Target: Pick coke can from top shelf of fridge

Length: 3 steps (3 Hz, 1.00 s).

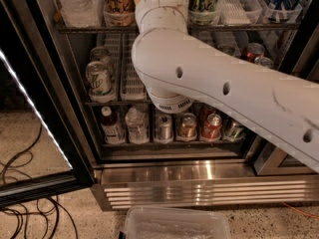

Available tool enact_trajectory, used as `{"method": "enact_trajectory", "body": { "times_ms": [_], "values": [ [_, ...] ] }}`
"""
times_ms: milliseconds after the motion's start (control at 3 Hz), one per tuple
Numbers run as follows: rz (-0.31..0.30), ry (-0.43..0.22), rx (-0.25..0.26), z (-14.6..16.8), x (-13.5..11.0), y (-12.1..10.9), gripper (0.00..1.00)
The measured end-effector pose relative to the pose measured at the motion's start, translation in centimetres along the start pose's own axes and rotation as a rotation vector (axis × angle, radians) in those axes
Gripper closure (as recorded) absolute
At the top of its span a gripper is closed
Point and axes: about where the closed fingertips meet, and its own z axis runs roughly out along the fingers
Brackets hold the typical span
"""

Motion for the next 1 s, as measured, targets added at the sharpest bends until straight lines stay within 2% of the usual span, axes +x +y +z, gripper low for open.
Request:
{"method": "enact_trajectory", "body": {
  "times_ms": [333,667,1000],
  "values": [
    [0.002,0.001,0.002,0.11,0.16,-0.04,0.39],
    [-0.001,0.003,0.009,0.15,0.37,-0.15,0.58],
    [-0.001,0.003,0.009,0.15,0.37,-0.15,0.81]
  ]
}}
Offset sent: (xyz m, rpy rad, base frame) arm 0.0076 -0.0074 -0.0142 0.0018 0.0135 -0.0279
